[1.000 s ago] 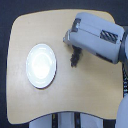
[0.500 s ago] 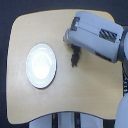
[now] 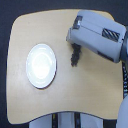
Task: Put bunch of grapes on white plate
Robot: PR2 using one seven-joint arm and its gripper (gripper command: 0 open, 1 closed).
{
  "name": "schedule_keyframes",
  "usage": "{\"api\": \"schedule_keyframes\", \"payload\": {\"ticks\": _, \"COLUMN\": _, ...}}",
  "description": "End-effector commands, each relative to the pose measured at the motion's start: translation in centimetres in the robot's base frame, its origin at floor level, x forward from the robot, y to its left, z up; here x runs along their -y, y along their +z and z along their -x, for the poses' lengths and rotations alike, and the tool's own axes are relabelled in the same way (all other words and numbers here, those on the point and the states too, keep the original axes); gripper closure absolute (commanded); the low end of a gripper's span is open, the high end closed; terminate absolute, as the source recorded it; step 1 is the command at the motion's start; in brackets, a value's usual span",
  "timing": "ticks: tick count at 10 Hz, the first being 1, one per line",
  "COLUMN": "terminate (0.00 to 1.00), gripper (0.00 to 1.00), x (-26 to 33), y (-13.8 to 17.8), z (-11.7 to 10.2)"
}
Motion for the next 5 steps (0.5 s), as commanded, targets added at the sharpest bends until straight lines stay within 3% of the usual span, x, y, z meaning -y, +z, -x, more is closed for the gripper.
{"api": "schedule_keyframes", "payload": {"ticks": 1, "terminate": 0.00, "gripper": 1.00, "x": 1.01, "y": 0.96, "z": -0.38}}
{"api": "schedule_keyframes", "payload": {"ticks": 5, "terminate": 0.00, "gripper": 1.00, "x": 0.82, "y": 1.77, "z": -0.36}}
